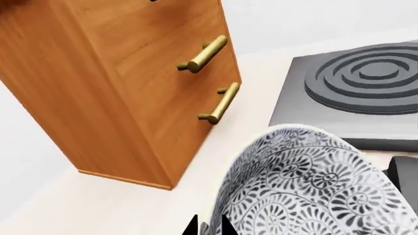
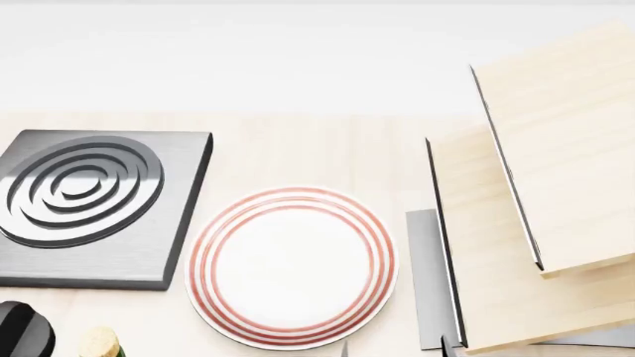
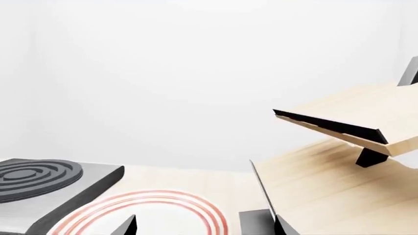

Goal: Pick up the akita bowl and put it on the plate.

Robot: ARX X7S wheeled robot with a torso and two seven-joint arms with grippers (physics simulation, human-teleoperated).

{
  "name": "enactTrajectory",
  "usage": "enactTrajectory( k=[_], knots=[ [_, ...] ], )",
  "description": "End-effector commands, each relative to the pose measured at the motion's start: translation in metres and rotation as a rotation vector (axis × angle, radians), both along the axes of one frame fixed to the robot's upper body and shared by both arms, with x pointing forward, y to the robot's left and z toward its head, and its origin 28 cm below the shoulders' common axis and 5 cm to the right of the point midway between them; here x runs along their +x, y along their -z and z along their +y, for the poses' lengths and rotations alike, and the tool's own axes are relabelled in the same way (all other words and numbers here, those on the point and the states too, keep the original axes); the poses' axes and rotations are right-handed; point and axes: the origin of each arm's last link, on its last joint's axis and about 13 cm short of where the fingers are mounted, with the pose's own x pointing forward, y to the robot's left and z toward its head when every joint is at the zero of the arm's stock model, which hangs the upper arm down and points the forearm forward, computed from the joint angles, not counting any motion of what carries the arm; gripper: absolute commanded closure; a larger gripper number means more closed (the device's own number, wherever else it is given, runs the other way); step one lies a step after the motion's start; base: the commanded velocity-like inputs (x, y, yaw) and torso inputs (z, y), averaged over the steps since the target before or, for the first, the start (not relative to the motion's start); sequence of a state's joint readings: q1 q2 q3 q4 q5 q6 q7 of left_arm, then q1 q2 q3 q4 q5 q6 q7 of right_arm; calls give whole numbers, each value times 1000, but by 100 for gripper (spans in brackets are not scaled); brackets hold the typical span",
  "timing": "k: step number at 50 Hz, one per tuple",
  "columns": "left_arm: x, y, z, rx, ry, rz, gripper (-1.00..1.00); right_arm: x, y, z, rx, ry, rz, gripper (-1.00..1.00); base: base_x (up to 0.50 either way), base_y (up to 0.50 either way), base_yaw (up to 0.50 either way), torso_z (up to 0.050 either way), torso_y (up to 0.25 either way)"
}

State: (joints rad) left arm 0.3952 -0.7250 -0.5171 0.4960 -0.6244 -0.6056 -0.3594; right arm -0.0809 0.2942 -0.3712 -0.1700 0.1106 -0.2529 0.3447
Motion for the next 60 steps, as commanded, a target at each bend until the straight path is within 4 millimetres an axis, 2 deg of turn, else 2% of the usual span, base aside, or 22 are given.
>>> enactTrajectory(
  k=[1,12,21,40,60],
  knots=[
    [-7,-27,-5,21,-13,-193,100,0,1,0,-1,0,2,-100,0,0,0,0,0],
    [-11,-62,-18,89,-11,-386,100,0,1,0,1,-1,3,-100,0,0,0,0,0],
    [-6,-80,-21,64,22,-512,100,1,2,0,2,-3,3,-100,0,0,0,0,0],
    [37,-102,-29,-8,95,-680,100,2,4,0,1,-4,7,-100,0,0,0,0,0],
    [65,-136,-36,-33,152,-745,100,2,5,2,-2,-9,10,-100,0,0,0,0,0]
  ],
)
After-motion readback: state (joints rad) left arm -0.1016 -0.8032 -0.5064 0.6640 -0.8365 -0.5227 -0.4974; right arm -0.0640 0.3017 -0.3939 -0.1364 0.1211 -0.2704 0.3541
